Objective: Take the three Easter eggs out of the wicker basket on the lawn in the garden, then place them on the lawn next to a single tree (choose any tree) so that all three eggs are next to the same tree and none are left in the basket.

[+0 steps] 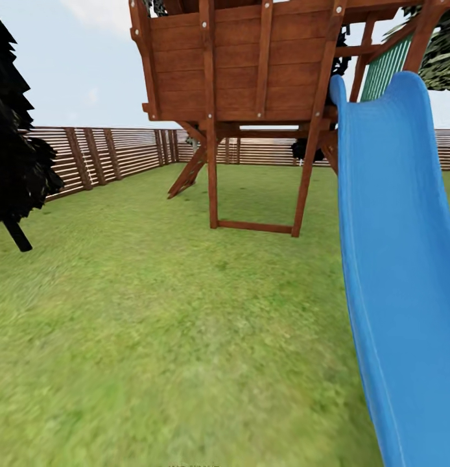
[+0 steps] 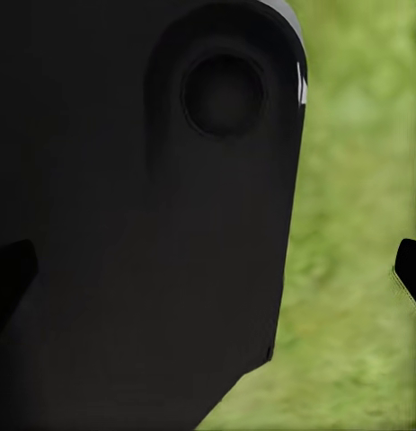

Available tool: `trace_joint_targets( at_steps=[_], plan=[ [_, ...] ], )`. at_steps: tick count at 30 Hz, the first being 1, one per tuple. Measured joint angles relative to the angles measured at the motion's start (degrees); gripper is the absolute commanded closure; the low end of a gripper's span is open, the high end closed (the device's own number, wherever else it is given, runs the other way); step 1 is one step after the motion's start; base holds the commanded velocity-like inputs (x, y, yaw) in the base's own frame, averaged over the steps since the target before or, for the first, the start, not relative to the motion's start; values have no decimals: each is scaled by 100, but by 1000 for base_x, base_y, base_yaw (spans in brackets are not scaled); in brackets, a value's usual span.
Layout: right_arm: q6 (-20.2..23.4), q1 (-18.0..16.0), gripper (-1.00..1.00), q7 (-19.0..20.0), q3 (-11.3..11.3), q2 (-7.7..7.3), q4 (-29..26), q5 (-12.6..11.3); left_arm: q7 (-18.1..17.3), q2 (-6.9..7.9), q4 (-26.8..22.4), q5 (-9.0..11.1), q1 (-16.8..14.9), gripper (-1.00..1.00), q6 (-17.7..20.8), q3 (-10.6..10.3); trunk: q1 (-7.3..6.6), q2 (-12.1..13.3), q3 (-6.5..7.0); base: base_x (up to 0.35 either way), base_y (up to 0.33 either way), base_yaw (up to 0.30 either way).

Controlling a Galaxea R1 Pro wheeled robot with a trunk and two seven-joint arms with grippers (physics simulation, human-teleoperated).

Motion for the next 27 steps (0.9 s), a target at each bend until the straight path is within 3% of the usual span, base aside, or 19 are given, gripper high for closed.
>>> trace_joint_targets(
  at_steps=[7,27],
  plan=[
    [1,0,-100,3,0,-2,-3,0,1,0,1,0,0,-100,1,6,0,0,-27,0,0,269],
    [1,0,-100,28,1,4,6,0,0,0,2,0,0,-100,2,9,0,0,-135,0,0,142]
  ],
)
